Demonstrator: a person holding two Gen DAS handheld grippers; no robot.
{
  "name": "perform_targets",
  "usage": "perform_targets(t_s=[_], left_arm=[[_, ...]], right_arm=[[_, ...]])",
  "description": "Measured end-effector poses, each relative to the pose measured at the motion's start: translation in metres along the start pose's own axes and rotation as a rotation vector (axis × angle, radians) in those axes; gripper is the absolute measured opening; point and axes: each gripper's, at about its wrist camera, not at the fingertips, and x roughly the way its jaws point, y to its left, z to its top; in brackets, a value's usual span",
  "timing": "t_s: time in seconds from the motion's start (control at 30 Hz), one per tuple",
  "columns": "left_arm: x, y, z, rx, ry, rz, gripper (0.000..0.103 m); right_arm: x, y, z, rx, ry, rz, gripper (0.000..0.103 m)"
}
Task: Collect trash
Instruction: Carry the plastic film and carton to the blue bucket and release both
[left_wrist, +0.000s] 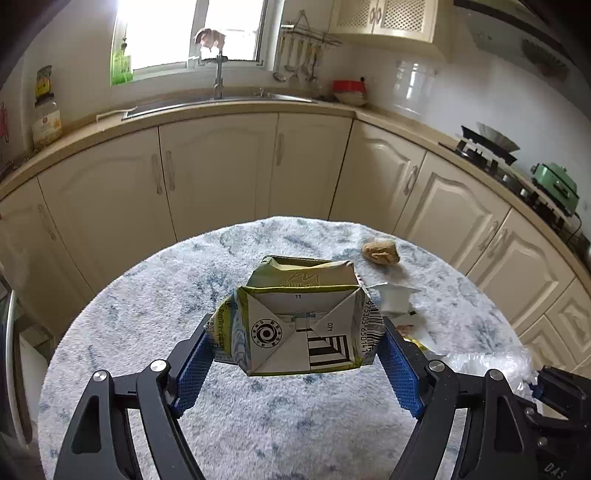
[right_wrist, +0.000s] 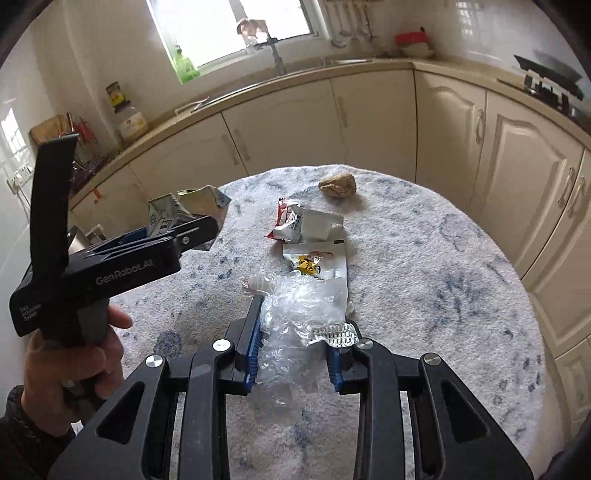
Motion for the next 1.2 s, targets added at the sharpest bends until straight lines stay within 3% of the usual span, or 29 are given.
perform_targets(t_s=[0.37,0.63,0.83,1.0,1.2], left_arm=[[-0.128,-0.067,-0.035,0.126,-0.126,-0.049,0.079],[-0.192,-0.156,-0.074,0.249,-0.185,-0.207,0.079],[-0.195,-0.227,-0.101,0.329,-0.138,-0.341,0.079],[-0.174,-0.285,-0.12,0.375,-0.032,-0.454,0.079],[-0.127,-0.351,-0.152,0.452,0.105,-0.494,0.079]], right_arm=[[-0.128,-0.02,-0.02,0.051,-0.176,-0.093,0.029],[-0.232,-0.075,-0.061,0.153,-0.3,-0.238,0.029],[-0.284,-0.125,-0.102,0.242,-0.314,-0.363,0.029],[-0.307,-0.172,-0.14,0.328,-0.289,-0.455,0.029],[-0.3,-0.239,-0.188,0.45,-0.209,-0.525,0.029]])
